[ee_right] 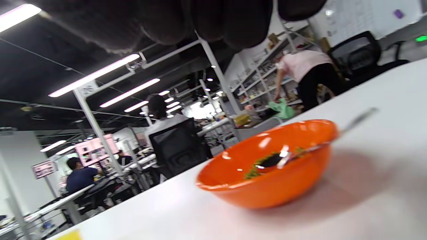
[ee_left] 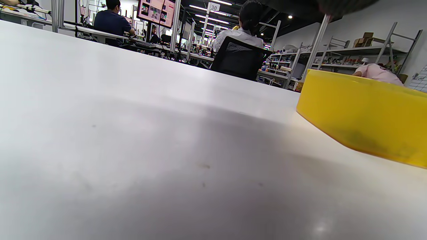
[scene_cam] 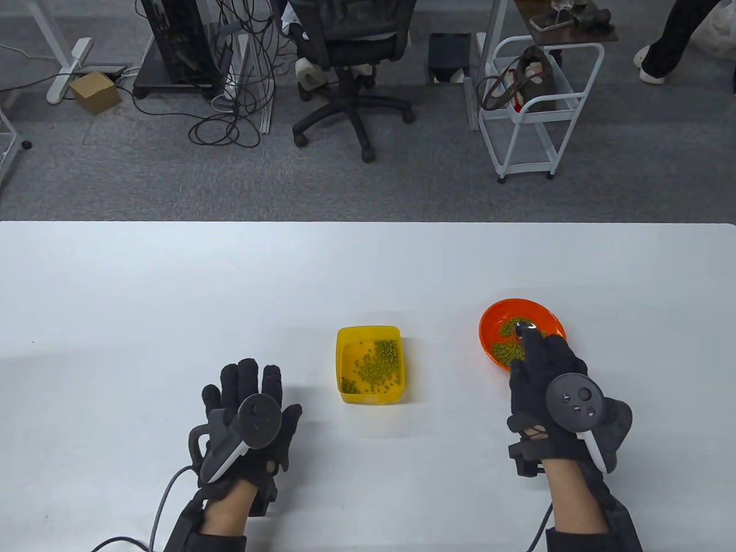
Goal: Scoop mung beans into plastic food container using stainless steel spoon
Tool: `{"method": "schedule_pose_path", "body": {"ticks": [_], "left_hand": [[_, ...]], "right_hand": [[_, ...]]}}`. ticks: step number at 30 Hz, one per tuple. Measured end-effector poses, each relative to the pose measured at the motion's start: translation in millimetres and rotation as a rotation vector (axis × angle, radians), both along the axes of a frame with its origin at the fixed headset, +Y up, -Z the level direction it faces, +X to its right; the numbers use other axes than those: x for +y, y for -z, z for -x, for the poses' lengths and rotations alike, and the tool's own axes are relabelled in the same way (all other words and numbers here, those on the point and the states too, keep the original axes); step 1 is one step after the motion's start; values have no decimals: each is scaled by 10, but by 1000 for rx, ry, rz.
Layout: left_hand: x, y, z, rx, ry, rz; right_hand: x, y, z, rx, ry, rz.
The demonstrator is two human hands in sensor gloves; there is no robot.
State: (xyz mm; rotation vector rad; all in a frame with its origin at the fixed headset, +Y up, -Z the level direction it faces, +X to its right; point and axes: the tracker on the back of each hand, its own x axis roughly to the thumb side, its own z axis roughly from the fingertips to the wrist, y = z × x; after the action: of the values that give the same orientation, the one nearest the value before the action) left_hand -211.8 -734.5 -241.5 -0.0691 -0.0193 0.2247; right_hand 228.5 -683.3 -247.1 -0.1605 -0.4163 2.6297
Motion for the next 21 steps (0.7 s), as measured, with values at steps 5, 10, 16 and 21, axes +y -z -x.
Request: {"method": "schedule_pose_path", "body": {"ticks": [5, 10, 16, 21], "left_hand": [[-1, 1, 2, 0, 0, -5], [-2, 1, 10, 4, -1, -3], [-3, 3, 9, 4, 1, -1], [-4, 2, 8, 2, 2, -4]], "right_hand": [[18, -52, 308, 112, -79, 10], [-115, -35, 521, 222, -131, 128], [-333, 20, 667, 291, -213, 270], [-395, 45, 684, 302, -216, 304]]}}
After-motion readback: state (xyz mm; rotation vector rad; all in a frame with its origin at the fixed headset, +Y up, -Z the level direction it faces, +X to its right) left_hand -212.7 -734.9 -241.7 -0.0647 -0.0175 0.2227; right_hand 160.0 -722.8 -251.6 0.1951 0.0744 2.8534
